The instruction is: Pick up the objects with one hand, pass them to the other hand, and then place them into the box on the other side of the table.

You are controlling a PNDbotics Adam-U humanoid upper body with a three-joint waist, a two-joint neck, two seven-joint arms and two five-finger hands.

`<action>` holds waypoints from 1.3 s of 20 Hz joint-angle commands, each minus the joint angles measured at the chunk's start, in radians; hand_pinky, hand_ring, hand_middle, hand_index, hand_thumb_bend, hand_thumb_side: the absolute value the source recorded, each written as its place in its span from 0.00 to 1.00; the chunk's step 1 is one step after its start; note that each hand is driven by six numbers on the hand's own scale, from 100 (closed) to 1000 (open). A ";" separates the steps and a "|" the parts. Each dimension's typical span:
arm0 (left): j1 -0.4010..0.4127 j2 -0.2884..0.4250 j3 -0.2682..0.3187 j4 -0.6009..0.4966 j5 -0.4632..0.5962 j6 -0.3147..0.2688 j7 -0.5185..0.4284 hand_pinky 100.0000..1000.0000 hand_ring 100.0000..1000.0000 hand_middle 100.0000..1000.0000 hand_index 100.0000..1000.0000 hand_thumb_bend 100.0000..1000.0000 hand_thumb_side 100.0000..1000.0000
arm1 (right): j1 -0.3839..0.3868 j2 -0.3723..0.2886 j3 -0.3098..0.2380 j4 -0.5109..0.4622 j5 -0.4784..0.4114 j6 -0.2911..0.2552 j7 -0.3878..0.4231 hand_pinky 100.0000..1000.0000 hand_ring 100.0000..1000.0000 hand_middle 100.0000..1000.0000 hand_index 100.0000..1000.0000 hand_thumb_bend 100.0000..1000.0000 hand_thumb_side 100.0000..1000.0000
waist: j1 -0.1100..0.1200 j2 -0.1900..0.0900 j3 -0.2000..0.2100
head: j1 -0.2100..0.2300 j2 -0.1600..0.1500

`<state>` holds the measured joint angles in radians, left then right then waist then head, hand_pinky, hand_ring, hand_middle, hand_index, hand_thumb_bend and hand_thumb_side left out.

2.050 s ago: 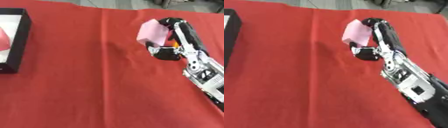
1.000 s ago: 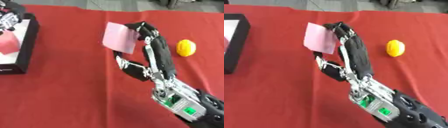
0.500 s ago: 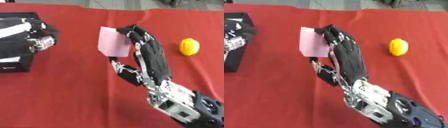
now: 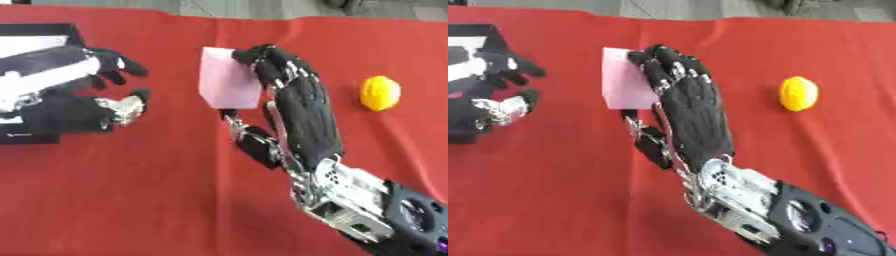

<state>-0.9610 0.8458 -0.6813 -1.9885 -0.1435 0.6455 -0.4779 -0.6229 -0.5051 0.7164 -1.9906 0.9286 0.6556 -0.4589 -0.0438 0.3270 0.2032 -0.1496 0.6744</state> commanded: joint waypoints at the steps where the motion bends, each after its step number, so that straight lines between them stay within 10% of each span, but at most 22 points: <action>1: -0.023 -0.003 0.000 -0.011 -0.019 0.026 0.020 0.88 0.87 0.87 0.94 0.00 0.76 | -0.016 -0.002 -0.001 -0.009 0.040 0.061 -0.039 0.67 0.64 0.40 0.56 0.09 0.00 | 0.008 -0.020 0.000 | 0.000 0.000; 6: -0.020 -0.025 -0.008 -0.011 -0.006 0.045 0.063 0.87 0.86 0.87 0.95 0.00 0.62 | -0.020 0.004 0.003 -0.009 0.073 0.062 -0.020 0.68 0.63 0.40 0.56 0.09 0.00 | 0.008 -0.017 0.001 | -0.002 0.000; 10: -0.023 -0.051 -0.007 -0.011 0.037 0.039 0.094 0.87 0.86 0.86 0.96 0.00 0.26 | -0.025 0.009 0.008 -0.009 0.098 0.059 -0.009 0.69 0.63 0.40 0.56 0.09 0.00 | 0.006 -0.016 0.003 | -0.002 0.000; 12: -0.023 -0.060 -0.005 -0.011 0.062 0.026 0.117 0.87 0.86 0.86 0.96 0.00 0.42 | -0.025 0.010 0.012 -0.009 0.110 0.053 -0.005 0.69 0.63 0.40 0.56 0.10 0.00 | 0.005 -0.016 0.003 | -0.001 -0.001; 13: -0.022 -0.062 -0.005 -0.011 0.071 0.020 0.129 0.88 0.86 0.86 0.96 0.00 0.72 | -0.025 0.010 0.014 -0.009 0.118 0.049 -0.003 0.70 0.63 0.40 0.56 0.10 0.00 | 0.005 -0.016 0.003 | -0.001 -0.002; 16: -0.018 -0.068 -0.014 -0.011 0.087 -0.002 0.147 0.89 0.87 0.86 0.97 0.00 0.85 | -0.026 0.011 0.020 -0.009 0.138 0.036 0.003 0.71 0.62 0.40 0.56 0.10 0.00 | 0.004 -0.015 0.002 | 0.001 -0.005; 24: -0.009 -0.077 -0.025 -0.011 0.054 0.004 0.141 0.91 0.88 0.86 0.97 0.00 0.85 | -0.026 0.015 0.034 -0.009 0.173 0.013 0.010 0.73 0.62 0.41 0.57 0.10 0.00 | 0.001 -0.013 0.001 | 0.010 -0.004; 26: -0.007 -0.079 -0.028 -0.011 0.050 0.004 0.133 0.91 0.88 0.86 0.97 0.00 0.49 | -0.026 0.016 0.039 -0.009 0.181 0.005 0.013 0.73 0.61 0.41 0.57 0.10 0.00 | 0.000 -0.013 0.001 | 0.012 -0.003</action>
<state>-0.9575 0.7614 -0.7148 -1.9885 -0.0851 0.6472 -0.3419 -0.6344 -0.4874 0.7575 -1.9906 1.0975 0.6597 -0.4387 -0.0462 0.3303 0.2048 -0.1416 0.6746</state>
